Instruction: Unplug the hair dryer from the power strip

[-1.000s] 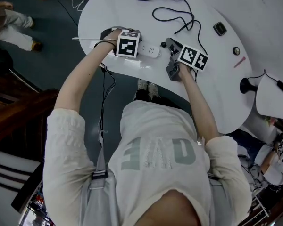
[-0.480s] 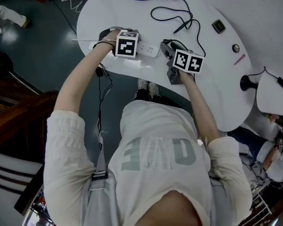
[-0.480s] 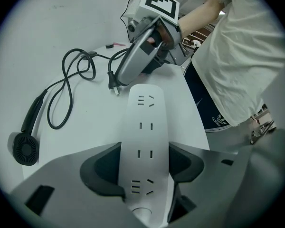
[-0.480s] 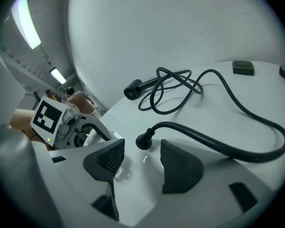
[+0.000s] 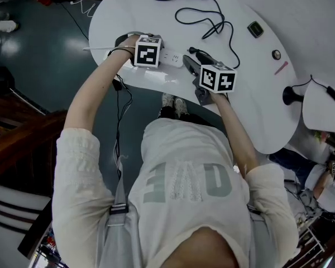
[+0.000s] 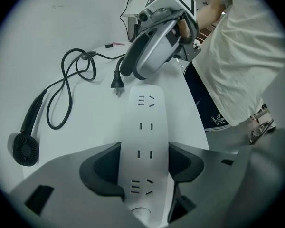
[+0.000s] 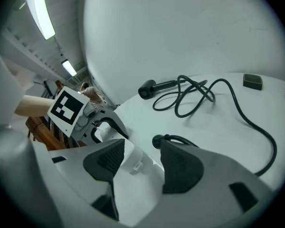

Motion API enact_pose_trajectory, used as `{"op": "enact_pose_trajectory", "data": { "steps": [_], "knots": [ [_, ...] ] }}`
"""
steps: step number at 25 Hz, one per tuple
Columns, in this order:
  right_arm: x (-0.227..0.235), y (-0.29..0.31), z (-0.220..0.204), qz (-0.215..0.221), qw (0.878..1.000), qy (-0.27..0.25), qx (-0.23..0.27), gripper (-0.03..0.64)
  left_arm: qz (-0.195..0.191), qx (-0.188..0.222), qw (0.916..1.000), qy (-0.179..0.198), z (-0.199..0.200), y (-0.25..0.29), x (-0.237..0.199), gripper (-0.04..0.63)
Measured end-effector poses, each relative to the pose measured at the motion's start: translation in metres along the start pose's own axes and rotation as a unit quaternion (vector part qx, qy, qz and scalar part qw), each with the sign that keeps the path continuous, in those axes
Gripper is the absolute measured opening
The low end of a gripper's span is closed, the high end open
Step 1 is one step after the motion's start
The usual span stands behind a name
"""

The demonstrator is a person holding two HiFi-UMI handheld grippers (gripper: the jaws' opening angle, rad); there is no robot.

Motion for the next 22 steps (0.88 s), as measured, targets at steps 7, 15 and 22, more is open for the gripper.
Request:
{"op": "enact_pose_trajectory", "data": {
  "steps": [7,15,22],
  "knots": [
    [-0.011,-0.008,0.006,0.016,1.0,-0.013,0.011,0.23,0.009,-0.004,0.9999,-0.002,0.003,0.001,0.0,0.328],
    [-0.012,-0.017,0.011,0.016,0.999,-0.023,0.017,0.23,-0.007,-0.012,0.9999,-0.008,0.004,0.004,0.012,0.382],
    [-0.01,-0.025,0.028,0.011,0.997,-0.072,0.023,0.23,-0.013,0.032,0.9971,-0.068,0.019,-0.009,0.009,0.38]
  ]
}}
Point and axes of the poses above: the fingertips, and each gripper's own axes: y forward along the fingers, x to its right, z out of its top, the point moved 5 cm from there along -y, backward along the fingers, and after that the axes turned 15 degrees about -y, right-handed, at the moved point
